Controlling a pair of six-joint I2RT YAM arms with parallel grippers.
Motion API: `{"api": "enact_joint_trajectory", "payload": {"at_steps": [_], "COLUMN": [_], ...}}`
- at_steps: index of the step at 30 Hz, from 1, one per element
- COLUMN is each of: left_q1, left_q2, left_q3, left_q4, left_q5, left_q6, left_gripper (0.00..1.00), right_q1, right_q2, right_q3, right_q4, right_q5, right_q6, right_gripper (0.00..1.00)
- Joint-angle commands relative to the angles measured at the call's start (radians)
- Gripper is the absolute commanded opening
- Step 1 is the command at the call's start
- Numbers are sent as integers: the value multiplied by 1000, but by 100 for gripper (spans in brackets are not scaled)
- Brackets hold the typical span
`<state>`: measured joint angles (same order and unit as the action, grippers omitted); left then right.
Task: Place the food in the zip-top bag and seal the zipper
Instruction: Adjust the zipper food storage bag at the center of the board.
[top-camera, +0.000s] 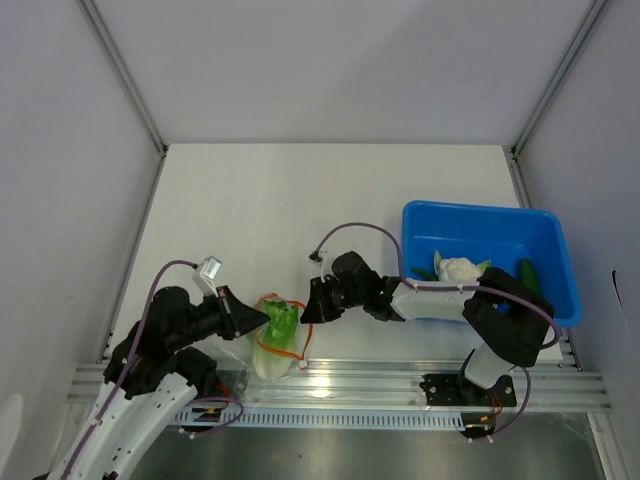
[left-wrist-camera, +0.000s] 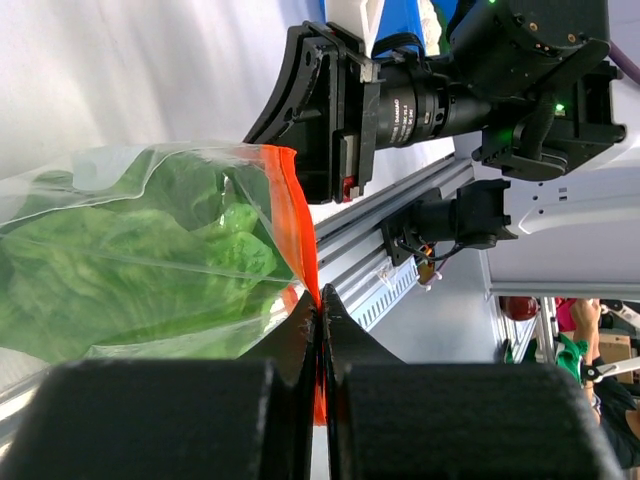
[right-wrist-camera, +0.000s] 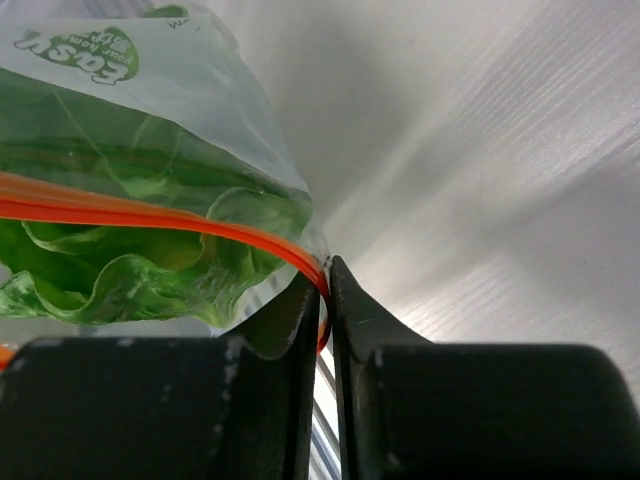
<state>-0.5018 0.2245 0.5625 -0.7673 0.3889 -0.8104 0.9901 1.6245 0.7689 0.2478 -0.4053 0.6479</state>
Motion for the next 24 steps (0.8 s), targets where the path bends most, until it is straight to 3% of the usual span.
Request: {"api": "enact_joint_trajectory", "payload": {"at_steps": [1,3,8,15,17,24], "left_q1": [-4,-4,-4,-4,-4,-3], "left_q2": [-5,-5,33,157,177,279], "left_q3": [53,48,36,146,166,20], "left_q4": [22,28,77,187,232,365], "left_q5": [10,11,44,108,125,171], "left_q6": [8,5,-3,-27,-41,-102], "left_gripper": [1,1,1,0,0,1], "right_q1": [15,12,18,21,25,-48], "right_q2": [-64,-84,-201,-331,-328,-264], "right_q3": [32,36,108,485,558,474], "right_q4": [2,-42,-195,-729,-781,-809], "right_q5": [39,46,106,195,197,213], "right_q6": [-37,-44,-86,-90,-68,-48], "right_gripper": [9,0,0,0,0,0]}}
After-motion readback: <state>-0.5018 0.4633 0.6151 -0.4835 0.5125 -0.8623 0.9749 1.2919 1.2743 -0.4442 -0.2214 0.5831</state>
